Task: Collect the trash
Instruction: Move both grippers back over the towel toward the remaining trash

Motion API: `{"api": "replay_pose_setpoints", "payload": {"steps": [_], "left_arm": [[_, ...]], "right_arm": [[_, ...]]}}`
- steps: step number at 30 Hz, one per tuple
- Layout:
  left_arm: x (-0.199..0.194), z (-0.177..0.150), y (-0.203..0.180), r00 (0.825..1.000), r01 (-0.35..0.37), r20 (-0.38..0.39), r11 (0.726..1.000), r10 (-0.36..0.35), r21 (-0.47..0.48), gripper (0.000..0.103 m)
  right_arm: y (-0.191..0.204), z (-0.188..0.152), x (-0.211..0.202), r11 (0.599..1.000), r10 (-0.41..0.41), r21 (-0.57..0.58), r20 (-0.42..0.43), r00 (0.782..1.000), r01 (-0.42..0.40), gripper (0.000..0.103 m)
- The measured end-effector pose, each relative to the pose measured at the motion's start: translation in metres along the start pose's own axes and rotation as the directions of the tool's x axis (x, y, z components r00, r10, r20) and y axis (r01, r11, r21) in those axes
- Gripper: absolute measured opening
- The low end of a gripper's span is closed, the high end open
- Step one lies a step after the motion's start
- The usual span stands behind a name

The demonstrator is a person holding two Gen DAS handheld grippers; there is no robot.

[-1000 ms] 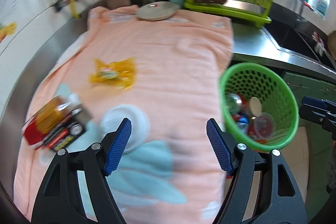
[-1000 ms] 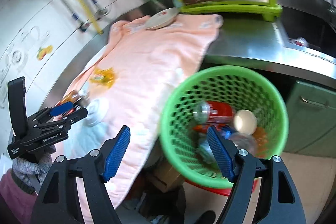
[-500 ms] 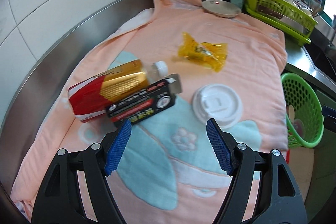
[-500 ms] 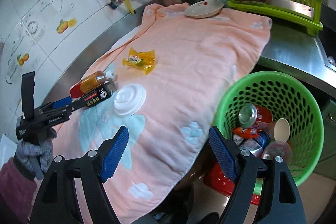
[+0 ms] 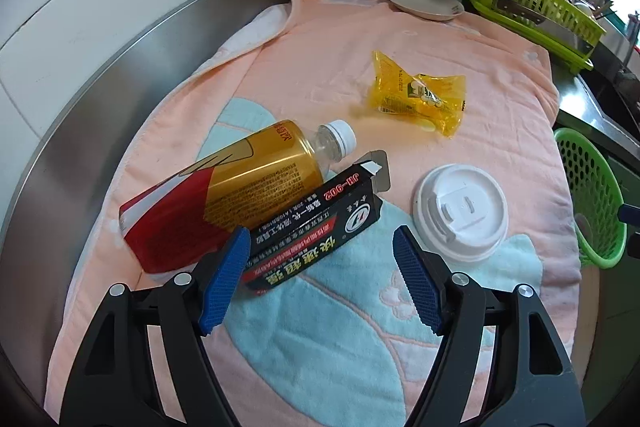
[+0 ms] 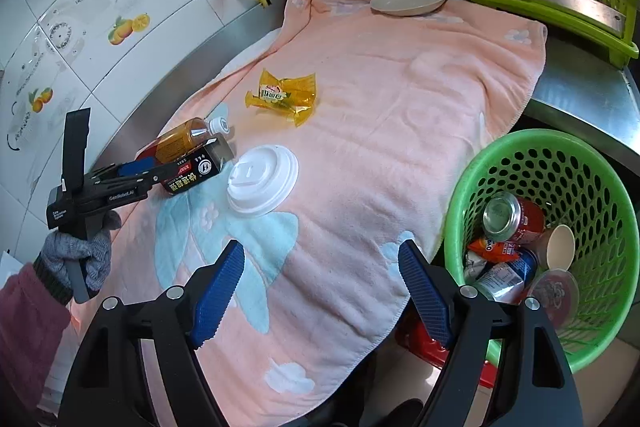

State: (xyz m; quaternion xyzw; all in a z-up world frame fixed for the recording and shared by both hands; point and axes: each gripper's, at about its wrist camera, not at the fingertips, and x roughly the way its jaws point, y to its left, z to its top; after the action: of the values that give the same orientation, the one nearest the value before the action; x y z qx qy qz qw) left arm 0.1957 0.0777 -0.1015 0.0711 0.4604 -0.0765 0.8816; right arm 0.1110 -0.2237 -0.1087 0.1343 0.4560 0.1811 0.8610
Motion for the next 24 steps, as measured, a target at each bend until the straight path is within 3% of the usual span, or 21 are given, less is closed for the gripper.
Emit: {"api": "replay_pose_setpoints", "payload": {"steps": [12, 24], "left_arm": [[0.019, 0.002, 0.002, 0.999, 0.042, -0.015, 0.999, -0.042, -0.002, 0.071], [0.010, -0.010, -0.008, 0.995, 0.103, -0.012, 0.995, -0.103, -0.001, 0.071]], "right_arm": [[0.004, 0.005, 0.015, 1.000, 0.022, 0.000, -0.022, 1.000, -0.022, 0.077], [0.005, 0.005, 0.021, 1.000, 0.031, 0.000, -0.033, 0.999, -0.031, 0.077]]}}
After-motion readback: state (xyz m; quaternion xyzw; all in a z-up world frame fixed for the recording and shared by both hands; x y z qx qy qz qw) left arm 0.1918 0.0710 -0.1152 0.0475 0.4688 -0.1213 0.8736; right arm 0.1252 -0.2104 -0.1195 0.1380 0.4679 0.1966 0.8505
